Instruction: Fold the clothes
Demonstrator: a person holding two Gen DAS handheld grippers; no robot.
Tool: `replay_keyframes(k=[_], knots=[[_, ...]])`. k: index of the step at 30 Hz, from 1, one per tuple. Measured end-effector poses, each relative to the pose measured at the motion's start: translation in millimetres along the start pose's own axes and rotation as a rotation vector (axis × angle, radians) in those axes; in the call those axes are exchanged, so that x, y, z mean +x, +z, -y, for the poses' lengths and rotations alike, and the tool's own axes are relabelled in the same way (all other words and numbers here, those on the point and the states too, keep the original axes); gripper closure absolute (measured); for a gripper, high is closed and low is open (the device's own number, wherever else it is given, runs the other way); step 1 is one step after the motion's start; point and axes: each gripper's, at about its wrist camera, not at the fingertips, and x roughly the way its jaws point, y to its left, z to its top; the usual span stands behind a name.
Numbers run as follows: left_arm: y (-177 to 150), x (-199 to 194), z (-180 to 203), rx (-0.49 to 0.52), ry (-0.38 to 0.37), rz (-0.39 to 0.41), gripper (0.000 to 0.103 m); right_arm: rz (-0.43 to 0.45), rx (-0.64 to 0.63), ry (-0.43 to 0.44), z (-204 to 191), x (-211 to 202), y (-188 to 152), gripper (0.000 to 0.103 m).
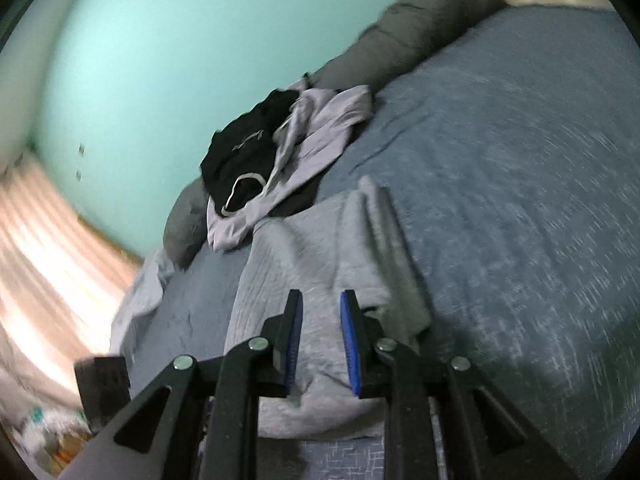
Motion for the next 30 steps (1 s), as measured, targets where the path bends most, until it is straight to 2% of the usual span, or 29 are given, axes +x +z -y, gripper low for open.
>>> replay_keyframes(k=[5,8,10,14,18,21,23,24,28,30], knots=[[1.7,1.0,-0.3,0.002,0.000,-0.005,0.063,-0.105,-0.023,-0.040,2.2,21.8,-11.8,0.083],[2.6,-1.5,0.2,0.008,0.002,-0.009,0.063,-0.114,0.009,-0.092,15.1,25.7,-13.3,0.086],[3.5,-4.4,0.7,0.014,0.004,-0.010,0.063,-0.123,0.021,-0.120,22.3,25.5,-13.8,0.095],[13.5,-23.9,0.1,0.028,0.038,0.048,0.062,-0.111,0.093,-0.181,40.9,21.7,-13.5,0.100],[27.7,-20.4,-9.7,0.024,0.064,0.040,0.062,-0.095,0.118,-0.164,43.5,15.7,-10.3,0.100],[28.2,-13.4,-16.2,0.029,0.091,0.022,0.062,-0.038,0.068,-0.097,28.8,5.0,-3.0,0.098],[24.4,-9.7,-20.7,0.020,0.092,0.011,0.062,-0.032,0.024,-0.056,17.9,4.3,-1.1,0.098],[22.3,-7.8,-22.8,0.016,0.093,0.006,0.062,-0.052,0.004,-0.039,13.1,8.7,-1.4,0.098],[11.5,-2.1,-26.6,0.010,0.094,0.002,0.063,-0.155,-0.003,-0.080,17.3,27.9,-12.3,0.098],[8.8,-3.3,-27.4,0.004,0.088,0.006,0.063,-0.180,0.020,-0.108,26.2,31.8,-16.0,0.100]])
